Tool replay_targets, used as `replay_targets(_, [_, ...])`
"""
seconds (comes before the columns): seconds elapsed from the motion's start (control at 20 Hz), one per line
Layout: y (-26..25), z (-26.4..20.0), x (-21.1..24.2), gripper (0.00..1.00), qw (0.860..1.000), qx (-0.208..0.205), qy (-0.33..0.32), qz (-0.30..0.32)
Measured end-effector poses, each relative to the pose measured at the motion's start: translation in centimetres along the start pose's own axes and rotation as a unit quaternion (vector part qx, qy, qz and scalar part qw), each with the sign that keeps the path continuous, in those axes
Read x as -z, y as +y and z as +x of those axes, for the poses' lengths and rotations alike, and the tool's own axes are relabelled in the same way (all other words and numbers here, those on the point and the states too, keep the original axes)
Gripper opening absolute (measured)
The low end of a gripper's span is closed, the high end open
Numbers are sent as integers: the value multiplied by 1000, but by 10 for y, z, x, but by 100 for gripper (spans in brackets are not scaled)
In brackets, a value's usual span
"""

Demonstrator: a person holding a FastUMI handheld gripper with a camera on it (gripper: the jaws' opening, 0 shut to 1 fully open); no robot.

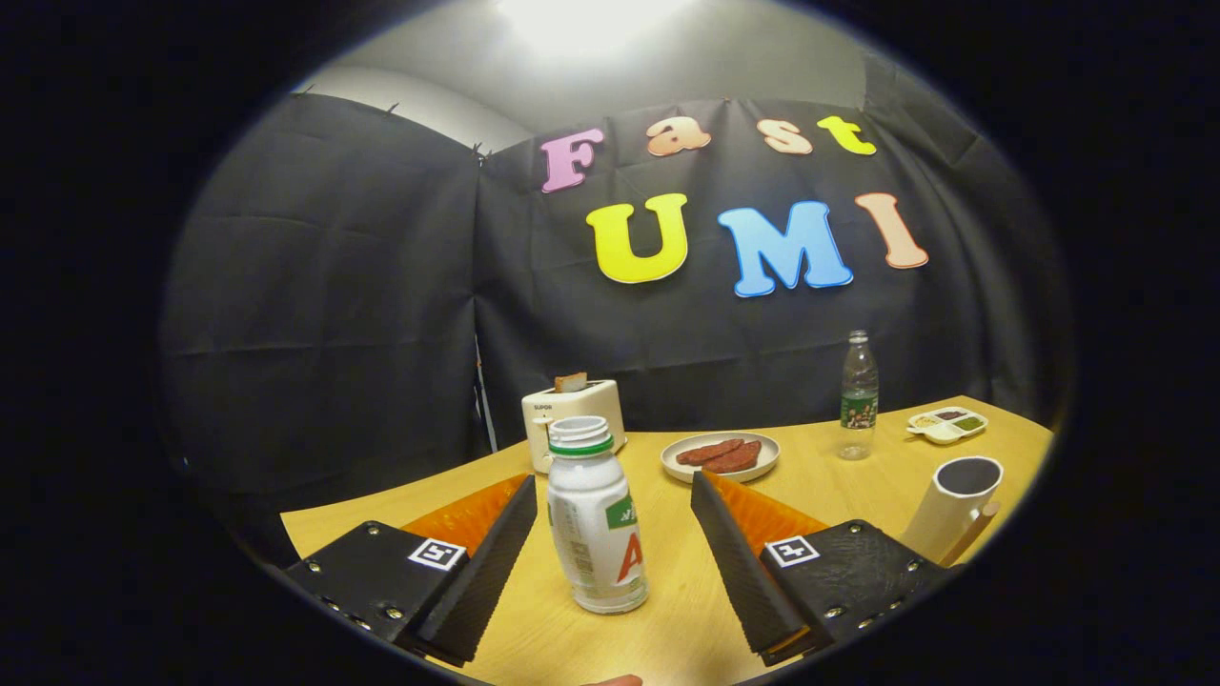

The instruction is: Take the bottle from table, then pour the juice into the cup, finally place the bottle on the coaster

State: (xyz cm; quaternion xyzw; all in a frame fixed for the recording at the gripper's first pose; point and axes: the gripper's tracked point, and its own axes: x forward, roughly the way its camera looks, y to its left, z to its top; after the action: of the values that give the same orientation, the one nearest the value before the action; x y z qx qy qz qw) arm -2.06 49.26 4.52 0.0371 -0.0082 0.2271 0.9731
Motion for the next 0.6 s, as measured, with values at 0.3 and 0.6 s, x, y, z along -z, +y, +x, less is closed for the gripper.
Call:
replay_targets(0.3, [7, 32, 40, 99, 999, 1, 37, -7])
replay_targets(0.6, [6, 53, 52, 95, 999, -4, 41, 18])
